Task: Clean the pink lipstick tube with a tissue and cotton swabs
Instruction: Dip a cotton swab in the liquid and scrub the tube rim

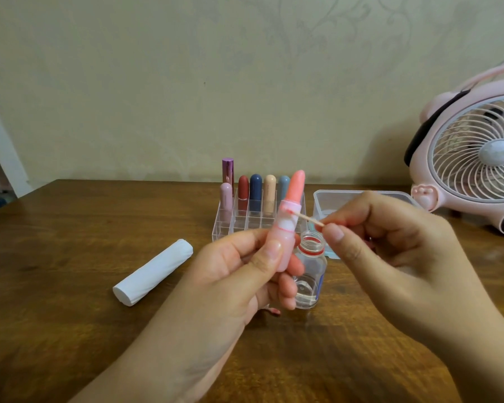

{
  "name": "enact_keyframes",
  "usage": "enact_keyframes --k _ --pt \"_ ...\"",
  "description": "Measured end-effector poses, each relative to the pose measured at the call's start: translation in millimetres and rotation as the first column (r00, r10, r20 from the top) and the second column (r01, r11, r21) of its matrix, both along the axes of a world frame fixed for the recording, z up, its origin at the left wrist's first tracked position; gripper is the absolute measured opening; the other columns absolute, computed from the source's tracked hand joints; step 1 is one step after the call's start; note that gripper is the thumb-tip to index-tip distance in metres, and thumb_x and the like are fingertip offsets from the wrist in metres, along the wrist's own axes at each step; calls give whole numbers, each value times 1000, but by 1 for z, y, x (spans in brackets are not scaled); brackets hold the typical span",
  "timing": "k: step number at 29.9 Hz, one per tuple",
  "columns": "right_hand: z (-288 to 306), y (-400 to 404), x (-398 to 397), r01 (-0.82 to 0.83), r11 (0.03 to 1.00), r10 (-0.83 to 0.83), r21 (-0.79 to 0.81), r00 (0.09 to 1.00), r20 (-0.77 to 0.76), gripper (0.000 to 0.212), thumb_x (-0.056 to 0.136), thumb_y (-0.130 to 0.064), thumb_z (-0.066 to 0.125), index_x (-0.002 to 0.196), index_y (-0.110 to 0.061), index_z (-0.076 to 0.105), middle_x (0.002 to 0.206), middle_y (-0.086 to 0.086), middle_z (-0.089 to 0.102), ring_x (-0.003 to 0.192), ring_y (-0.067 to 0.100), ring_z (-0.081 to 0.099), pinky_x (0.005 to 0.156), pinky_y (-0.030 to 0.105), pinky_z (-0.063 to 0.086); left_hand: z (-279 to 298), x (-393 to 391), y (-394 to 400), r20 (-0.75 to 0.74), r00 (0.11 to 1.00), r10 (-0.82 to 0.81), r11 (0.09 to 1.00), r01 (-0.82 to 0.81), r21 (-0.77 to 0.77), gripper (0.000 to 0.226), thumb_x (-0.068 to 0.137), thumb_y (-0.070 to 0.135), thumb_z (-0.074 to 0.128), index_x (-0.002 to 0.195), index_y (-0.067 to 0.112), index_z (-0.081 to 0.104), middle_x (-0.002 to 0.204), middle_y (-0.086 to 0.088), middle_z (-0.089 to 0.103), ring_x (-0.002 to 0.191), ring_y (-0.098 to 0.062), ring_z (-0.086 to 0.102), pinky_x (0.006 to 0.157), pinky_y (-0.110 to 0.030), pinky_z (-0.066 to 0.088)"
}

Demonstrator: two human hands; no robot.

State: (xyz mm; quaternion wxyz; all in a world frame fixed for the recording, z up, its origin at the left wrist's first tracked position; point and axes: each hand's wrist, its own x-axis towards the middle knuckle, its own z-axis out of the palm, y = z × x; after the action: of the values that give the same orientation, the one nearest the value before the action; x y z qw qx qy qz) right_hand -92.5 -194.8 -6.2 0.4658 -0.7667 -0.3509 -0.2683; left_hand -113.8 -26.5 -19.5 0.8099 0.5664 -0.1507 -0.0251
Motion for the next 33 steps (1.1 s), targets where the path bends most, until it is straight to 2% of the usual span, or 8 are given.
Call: enact_keyframes --k 3,9,13,15,19,24,29,33 --pt "0 0 1 29 999 -30 19 999 19 12 83 -28 56 74 -22 58 63 -1 60 46 4 45 47 12 34 0 0 0 6 1000 3 1000 -3 3 20 72 25 60 78 13 74 64 -3 64 53 -10 55 50 -23 48" --pt "-1 3 -3 34 991 -29 -132 999 42 15 83 -27 56 71 -20 59 59 0 50 48 4 41 46 11 32 -1 1 0 3 997 73 997 -73 30 19 71 26 63 81 13 73 63 0 64 53 -9 55 52 -21 49" --pt "0 2 -2 48 998 -46 -36 997 58 12 84 -26 57 73 -21 59 65 2 57 51 5 44 49 12 35 1 -1 1 25 994 103 992 -105 75 11 75 27 71 76 16 73 63 0 67 55 -9 57 54 -20 51" --pt "0 2 -1 81 996 -78 -38 994 81 12 84 -26 57 74 -20 60 68 2 57 52 5 45 49 11 35 2 -2 1 17 992 122 989 -123 79 15 69 25 68 77 13 71 63 -1 68 55 -10 57 55 -20 53" --pt "-1 4 -3 80 987 -68 -141 994 87 15 84 -28 55 71 -21 59 62 1 50 49 5 41 46 11 32 2 -1 1 24 988 151 984 -153 92 23 63 27 66 80 13 71 62 0 68 55 -9 58 55 -20 52" --pt "-1 3 -2 104 993 -97 -63 989 109 13 85 -26 56 74 -20 58 64 2 54 49 4 41 48 12 33 2 -1 1 79 973 215 965 -224 135 25 58 28 68 79 15 66 64 -1 68 54 -8 59 56 -18 52" --pt "-1 7 -5 114 978 -95 -177 989 113 14 83 -28 55 72 -22 60 61 -4 50 49 5 42 46 10 32 -3 2 2 172 940 296 923 -328 201 20 66 34 77 76 21 64 68 4 70 57 -3 61 56 -18 50" --pt "0 5 -3 138 986 -125 -90 983 134 14 85 -26 56 74 -19 60 64 0 53 49 7 42 46 15 34 -4 2 2 218 916 335 894 -382 232 20 60 35 71 74 26 62 65 8 66 55 -1 58 53 -15 48"
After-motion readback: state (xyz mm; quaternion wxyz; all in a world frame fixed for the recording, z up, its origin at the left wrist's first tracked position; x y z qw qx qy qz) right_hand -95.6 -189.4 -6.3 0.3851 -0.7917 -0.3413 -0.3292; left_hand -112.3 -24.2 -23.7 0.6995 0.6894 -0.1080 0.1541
